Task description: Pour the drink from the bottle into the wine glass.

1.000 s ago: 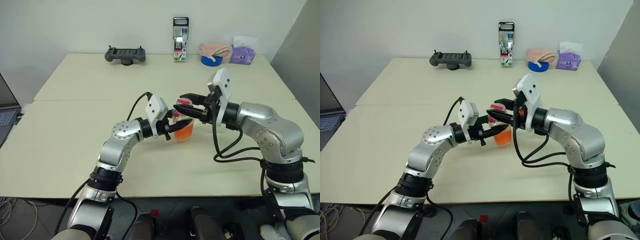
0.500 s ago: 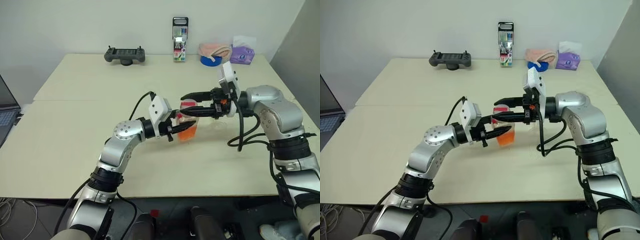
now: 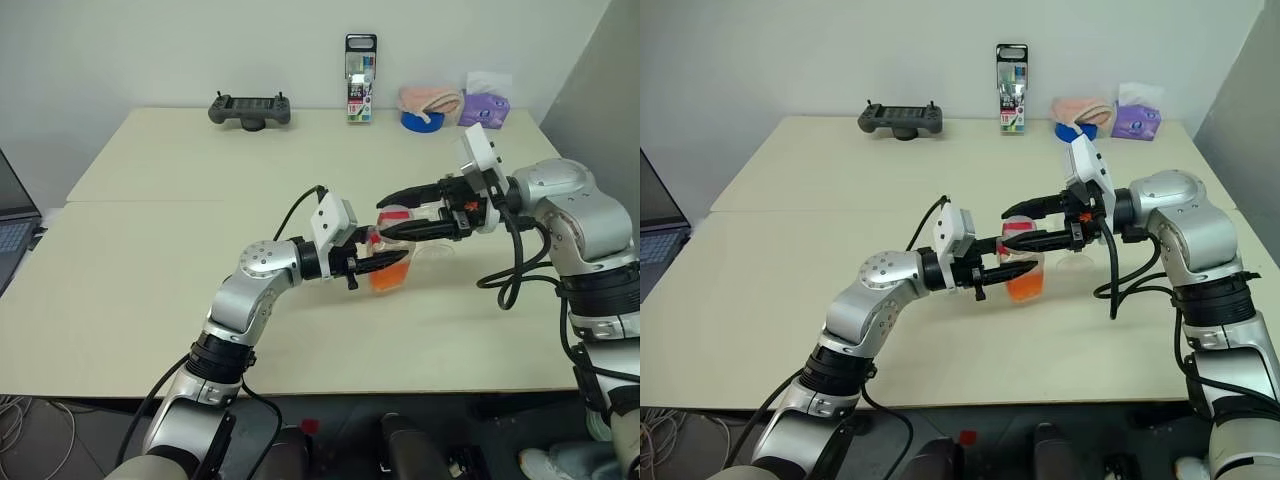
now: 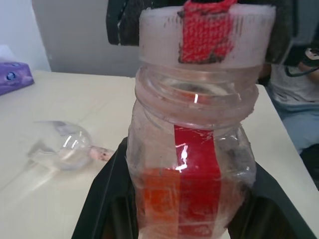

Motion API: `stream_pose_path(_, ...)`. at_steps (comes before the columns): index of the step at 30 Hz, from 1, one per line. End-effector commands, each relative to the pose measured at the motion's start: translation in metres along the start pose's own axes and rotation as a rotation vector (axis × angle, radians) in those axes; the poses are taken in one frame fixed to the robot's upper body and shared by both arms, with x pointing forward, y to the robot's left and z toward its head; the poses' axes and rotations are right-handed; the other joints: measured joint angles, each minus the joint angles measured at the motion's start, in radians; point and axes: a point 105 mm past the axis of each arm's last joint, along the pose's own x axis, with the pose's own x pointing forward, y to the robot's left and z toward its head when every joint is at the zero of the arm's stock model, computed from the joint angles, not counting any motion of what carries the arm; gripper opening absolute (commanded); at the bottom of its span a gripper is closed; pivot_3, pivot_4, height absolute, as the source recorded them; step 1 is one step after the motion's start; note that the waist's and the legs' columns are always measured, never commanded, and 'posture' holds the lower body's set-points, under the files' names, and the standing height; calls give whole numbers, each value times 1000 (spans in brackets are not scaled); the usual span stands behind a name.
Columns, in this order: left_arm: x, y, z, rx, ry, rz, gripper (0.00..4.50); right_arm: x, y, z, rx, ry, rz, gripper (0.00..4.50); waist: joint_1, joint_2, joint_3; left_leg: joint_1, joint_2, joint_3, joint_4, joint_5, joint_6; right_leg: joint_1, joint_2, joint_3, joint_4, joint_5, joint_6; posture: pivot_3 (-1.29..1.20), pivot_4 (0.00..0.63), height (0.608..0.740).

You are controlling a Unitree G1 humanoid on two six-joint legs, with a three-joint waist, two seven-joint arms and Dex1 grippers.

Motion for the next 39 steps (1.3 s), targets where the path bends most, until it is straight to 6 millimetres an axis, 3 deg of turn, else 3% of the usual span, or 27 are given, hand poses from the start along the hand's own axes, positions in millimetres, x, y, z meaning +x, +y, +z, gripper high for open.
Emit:
stream_pose_path(1,-12,16,20,3,-70,66,1692,-9,-1,3,-95,61,10,1816,1,0,0,0,0,0,0,0,0,0,0,0,0,0,0,0,150,740)
stream_pose_path(6,-13,16,21,-3,-73,69,1692,-8,-19,7,-163,35,-118,1816,1,0,0,0,0,0,0,0,0,0,0,1,0,0,0,0,150,740)
stream_pose_path(13,-14,17,21,-8,-66,67,1692,-8,-15,4,-209,90,-118,1815,5,0,0,-1,-1,0,0,0,0,0,-1,0,-1,0,-1,0,150,740)
stream_pose_path(16,-14,18,21,-7,-64,71,1692,-8,-12,2,-186,96,-102,1814,5,0,0,-1,-1,0,0,0,0,0,-1,0,-1,0,-1,0,150,740)
stream_pose_path(22,-12,18,20,-7,-66,70,1690,-6,-3,11,34,-92,-63,1795,4,0,0,-1,0,0,0,0,0,0,-1,0,-1,3,-5,0,150,740)
stream_pose_path(31,-14,21,20,0,-65,83,1689,1,3,1,104,-55,-49,1795,4,0,0,-1,-1,0,0,0,0,0,-1,0,-1,2,-4,0,150,740)
stream_pose_path(32,-14,21,20,1,-65,85,1689,2,3,2,107,-57,-52,2516,4,0,0,-1,-1,0,0,0,0,0,-1,0,-1,2,-4,0,150,740)
stream_pose_path(37,-15,22,20,5,-61,89,1688,2,4,4,84,-51,-60,4219,4,0,0,-1,0,0,0,0,0,0,0,0,0,1,-2,0,150,740)
stream_pose_path(39,-15,22,20,6,-61,90,1688,3,4,3,67,-38,-68,4500,4,0,0,-1,0,0,0,0,0,0,0,0,0,0,0,0,150,740)
